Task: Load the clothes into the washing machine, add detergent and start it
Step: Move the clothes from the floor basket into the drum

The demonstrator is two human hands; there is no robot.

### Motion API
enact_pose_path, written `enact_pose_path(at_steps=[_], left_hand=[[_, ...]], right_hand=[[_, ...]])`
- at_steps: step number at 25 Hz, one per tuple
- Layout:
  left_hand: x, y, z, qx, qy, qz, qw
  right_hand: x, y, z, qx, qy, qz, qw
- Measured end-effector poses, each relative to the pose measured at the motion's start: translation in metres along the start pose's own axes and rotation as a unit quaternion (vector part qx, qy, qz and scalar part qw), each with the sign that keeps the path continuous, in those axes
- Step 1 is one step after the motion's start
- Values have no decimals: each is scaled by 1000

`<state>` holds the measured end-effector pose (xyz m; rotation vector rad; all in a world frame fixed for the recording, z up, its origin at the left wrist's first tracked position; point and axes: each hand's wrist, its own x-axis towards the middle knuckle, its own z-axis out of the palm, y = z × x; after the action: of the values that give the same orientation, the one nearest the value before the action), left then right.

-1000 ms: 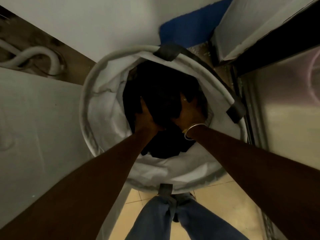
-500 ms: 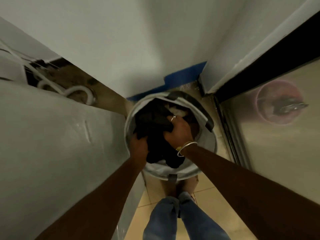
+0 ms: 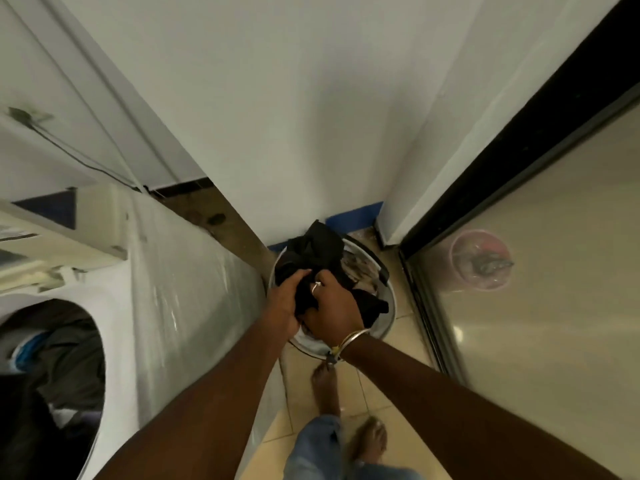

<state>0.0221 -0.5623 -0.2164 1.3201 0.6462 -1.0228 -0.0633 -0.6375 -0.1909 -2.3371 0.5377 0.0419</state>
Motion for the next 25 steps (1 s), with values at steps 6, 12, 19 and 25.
enact_pose_path(at_steps=[6,12,19,25], left_hand=[[-94,30,22,24,89,135,987],[-189,28,16,-55,44,186,980],[-303,47,-32,-114,-77,208,969],[-368,78,-131,-191,-69,201,958]], right_hand=[[-67,-22,-40,146,153,10,977],[-99,2,-42,601,105,365,703],[-117,-92,-91,760,32,257,596],[-115,-195,-96,684,66,246,684]])
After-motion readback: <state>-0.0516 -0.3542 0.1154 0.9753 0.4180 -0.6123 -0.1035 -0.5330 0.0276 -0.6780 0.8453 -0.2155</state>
